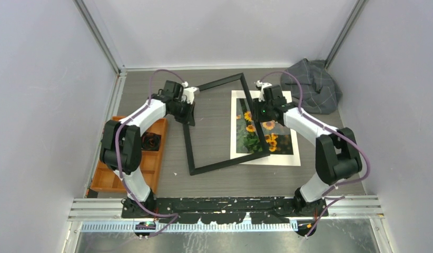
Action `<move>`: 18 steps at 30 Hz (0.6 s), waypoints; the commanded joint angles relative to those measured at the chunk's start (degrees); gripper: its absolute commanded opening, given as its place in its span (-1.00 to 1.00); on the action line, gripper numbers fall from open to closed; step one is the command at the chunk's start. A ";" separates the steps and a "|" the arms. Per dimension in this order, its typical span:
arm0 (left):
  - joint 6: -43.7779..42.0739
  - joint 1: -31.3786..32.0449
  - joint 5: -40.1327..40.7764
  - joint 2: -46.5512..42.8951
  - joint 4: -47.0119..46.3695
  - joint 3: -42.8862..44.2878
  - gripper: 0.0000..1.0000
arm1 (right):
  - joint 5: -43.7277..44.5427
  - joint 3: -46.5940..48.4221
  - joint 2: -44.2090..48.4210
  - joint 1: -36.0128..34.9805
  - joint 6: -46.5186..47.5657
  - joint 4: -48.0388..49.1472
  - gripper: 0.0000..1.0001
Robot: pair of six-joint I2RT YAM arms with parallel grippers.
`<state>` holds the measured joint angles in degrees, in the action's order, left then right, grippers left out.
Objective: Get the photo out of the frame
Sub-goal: Place the photo frame item at the center of the board.
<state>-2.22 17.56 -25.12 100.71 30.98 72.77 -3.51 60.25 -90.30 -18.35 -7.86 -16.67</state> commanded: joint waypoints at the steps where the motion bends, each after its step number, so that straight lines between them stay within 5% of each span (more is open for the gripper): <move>1: -3.07 -3.67 0.02 -1.74 1.69 -0.57 -0.99 | -2.46 5.54 -3.77 -1.30 -6.63 4.72 -0.95; 9: -6.17 -4.95 4.74 -5.07 2.23 -0.71 -0.74 | 1.07 5.11 -6.60 -6.57 -12.54 3.47 -0.89; 18: -7.18 -4.99 10.00 -3.73 2.18 -0.97 -0.73 | -5.32 2.78 -6.72 -8.78 -15.94 5.81 -0.87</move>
<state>-8.01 12.67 -18.09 97.73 33.15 72.07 -4.16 62.54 -98.65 -25.98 -20.88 -16.29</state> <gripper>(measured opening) 0.134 0.340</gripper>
